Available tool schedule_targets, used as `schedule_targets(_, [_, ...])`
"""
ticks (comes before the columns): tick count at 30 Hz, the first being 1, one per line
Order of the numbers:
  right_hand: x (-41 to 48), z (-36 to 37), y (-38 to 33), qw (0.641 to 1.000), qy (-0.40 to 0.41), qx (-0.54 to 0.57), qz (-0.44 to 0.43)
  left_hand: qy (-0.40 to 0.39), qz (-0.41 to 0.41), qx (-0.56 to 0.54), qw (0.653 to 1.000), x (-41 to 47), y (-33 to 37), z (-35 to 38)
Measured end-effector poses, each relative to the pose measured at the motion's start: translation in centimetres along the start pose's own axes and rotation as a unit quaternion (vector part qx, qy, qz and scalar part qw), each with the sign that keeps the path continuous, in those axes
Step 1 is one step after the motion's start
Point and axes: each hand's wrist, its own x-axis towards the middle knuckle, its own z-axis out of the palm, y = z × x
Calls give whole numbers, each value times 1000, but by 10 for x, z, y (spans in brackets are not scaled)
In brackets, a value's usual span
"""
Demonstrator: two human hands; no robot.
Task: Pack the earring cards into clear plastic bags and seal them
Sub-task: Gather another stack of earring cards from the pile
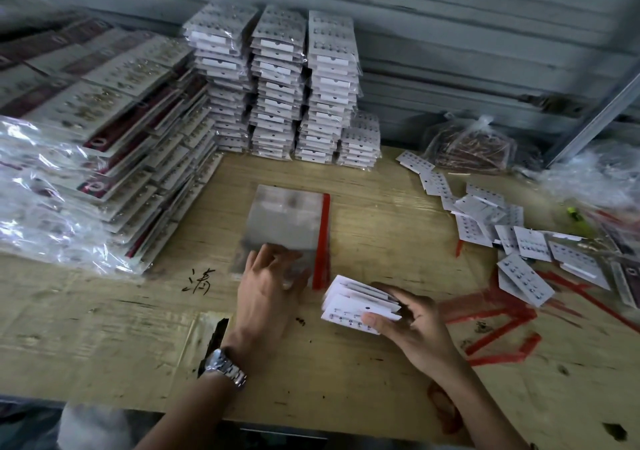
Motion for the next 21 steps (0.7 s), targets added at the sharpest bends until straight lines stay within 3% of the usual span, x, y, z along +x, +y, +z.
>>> schedule_targets(4, [-3,1,0,1000,11,14,10,-29,-5,48,998,3,-3,6])
schedule_targets(14, [-5,2,-6,999,25,41,25,23,-36,34,999,1,0,16])
schedule_targets(21, [-3,3,-8,998,36,51,19,-3,-19,97,995,1,11,11])
